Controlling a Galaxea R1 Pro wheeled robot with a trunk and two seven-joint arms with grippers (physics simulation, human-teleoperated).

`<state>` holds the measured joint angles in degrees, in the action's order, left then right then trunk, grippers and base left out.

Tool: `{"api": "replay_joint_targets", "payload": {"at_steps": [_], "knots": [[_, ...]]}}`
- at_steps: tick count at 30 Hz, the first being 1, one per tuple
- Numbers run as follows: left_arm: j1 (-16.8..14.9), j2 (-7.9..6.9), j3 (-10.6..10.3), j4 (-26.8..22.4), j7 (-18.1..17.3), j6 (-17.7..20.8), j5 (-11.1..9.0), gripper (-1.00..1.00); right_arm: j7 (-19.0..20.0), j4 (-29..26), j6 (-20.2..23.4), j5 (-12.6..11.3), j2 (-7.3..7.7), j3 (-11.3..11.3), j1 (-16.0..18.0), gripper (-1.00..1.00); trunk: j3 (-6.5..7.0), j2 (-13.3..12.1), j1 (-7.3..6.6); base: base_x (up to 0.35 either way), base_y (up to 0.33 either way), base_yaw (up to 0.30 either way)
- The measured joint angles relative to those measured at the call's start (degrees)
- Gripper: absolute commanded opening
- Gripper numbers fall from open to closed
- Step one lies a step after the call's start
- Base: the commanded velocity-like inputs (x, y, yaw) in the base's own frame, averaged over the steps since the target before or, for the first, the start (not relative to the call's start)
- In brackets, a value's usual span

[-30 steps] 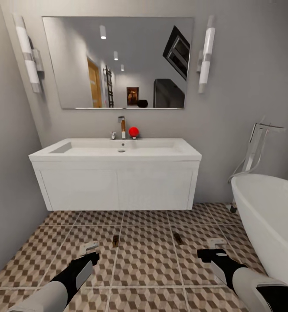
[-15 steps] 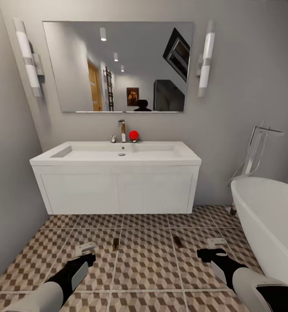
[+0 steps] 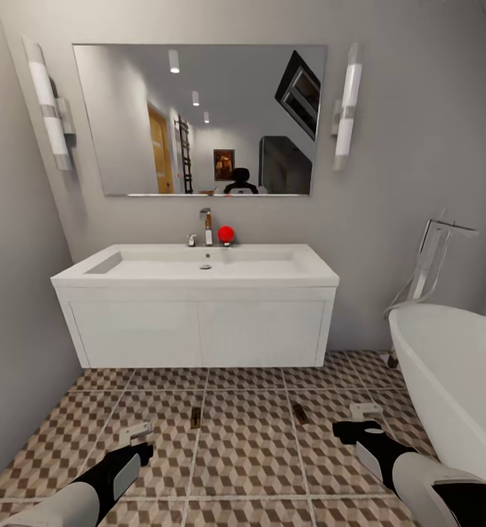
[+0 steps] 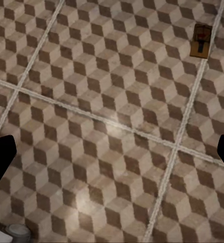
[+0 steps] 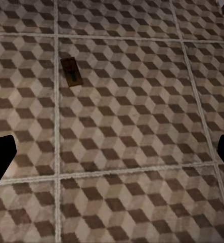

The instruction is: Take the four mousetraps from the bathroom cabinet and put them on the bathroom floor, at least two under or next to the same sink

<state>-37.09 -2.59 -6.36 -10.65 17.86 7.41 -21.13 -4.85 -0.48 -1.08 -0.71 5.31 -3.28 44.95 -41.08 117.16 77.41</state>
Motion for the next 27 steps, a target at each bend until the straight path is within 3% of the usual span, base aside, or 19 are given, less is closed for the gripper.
{"api": "replay_joint_targets", "payload": {"at_steps": [14,23,27], "knots": [[0.0,-0.07,0.13,0.78,-0.15,0.03,-0.21,1.0,-0.01,0.63,-0.79,-0.01,-0.02,0.0,-0.01,1.0,2.51,-5.62,-3.08,0.0,0.0,0.0],[0.0,-0.3,0.15,3.08,-0.25,-0.02,-2.71,1.0,-0.11,1.73,-0.78,-0.01,0.03,0.0,-0.18,1.0,4.13,-9.23,-5.05,0.0,0.0,0.0],[0.0,-0.46,0.11,5.12,-0.32,-0.1,-3.32,1.0,-0.2,1.95,-0.81,0.01,0.05,0.02,-1.8,1.0,4.84,-10.83,-5.93,0.0,0.0,0.0]]}}
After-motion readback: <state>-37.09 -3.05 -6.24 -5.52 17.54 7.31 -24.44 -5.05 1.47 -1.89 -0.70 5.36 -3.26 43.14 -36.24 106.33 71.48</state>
